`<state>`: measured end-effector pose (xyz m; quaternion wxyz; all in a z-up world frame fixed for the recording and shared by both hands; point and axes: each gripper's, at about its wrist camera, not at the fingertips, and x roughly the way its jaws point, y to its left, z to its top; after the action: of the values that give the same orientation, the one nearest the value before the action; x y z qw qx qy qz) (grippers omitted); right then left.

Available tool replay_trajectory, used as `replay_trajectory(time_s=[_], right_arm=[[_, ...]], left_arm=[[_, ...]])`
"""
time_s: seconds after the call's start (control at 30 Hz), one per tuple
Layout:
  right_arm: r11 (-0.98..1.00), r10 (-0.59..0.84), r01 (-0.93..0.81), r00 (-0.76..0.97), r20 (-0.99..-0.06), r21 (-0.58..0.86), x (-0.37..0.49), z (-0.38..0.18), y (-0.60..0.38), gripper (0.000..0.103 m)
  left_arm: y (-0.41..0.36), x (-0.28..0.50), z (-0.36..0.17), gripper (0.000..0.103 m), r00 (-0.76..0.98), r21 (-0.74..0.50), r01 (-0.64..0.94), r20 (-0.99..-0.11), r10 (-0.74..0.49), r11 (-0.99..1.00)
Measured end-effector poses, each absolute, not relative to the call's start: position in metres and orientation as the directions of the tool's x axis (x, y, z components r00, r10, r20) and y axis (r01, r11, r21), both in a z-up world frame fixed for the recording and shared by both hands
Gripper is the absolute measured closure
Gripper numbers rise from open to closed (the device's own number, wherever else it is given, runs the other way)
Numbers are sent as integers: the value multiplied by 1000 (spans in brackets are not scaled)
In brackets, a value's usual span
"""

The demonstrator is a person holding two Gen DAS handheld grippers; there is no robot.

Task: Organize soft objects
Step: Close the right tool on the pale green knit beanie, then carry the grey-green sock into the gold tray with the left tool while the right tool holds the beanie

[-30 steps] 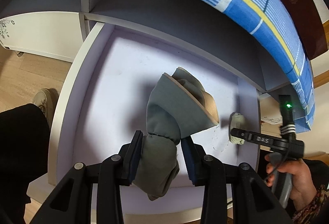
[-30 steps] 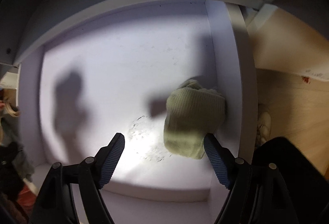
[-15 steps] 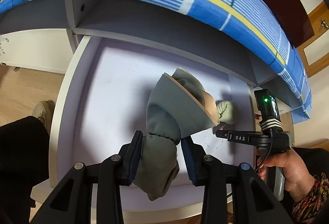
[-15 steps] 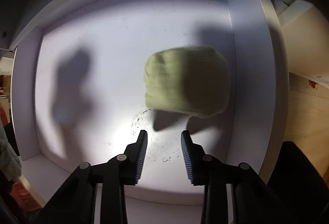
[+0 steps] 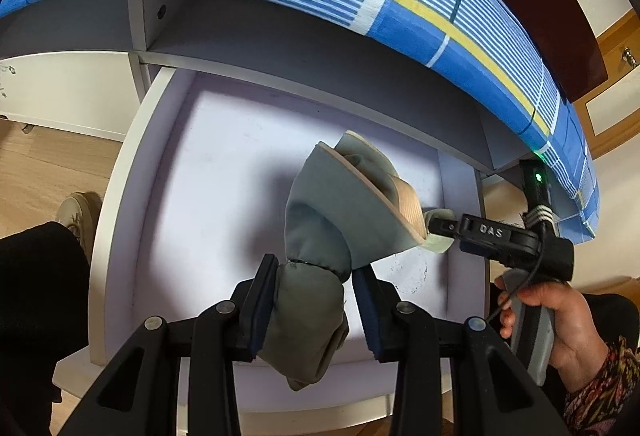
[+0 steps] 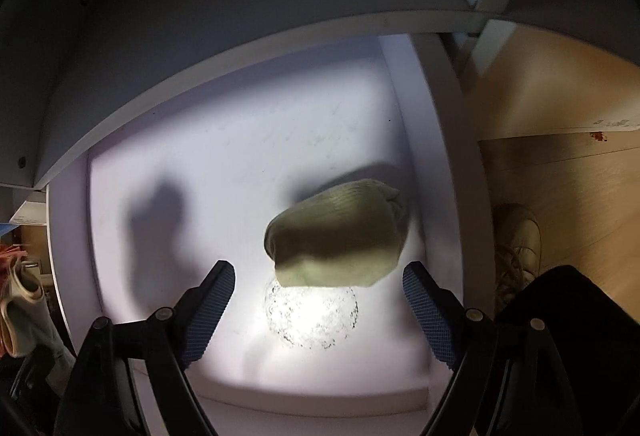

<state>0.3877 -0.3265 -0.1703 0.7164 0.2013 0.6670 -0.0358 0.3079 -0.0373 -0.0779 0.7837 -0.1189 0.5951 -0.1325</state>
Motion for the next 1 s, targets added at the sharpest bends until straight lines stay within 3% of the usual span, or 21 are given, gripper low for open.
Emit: replay_trajectory(time_s=[0.1,0.33,0.5,0.73,1.0], right_arm=[[898,244,345,121,-962,271,398,-177,-323,17],[967,129,212,83,-988,144,413,-182,-301,24],[977,94,187,76,-993,106,411,-181,-299,40],[972,139,181,57,-989,147,396,-182,-288,44],[988,94,121,-4,-996,93,375,-183,-264,44]], left_arm=[[-37,309,-80,65,254,-348,67,-900,-353,935],[-37,311,-84,65,247,-361,53,-899,-362,931],[-39,310,-81,65,256,-361,64,-895,-365,930],[-37,307,-69,65,294,-353,82,-885,-361,932],[-58,298,-41,65,322,-348,189,-862,-392,918]])
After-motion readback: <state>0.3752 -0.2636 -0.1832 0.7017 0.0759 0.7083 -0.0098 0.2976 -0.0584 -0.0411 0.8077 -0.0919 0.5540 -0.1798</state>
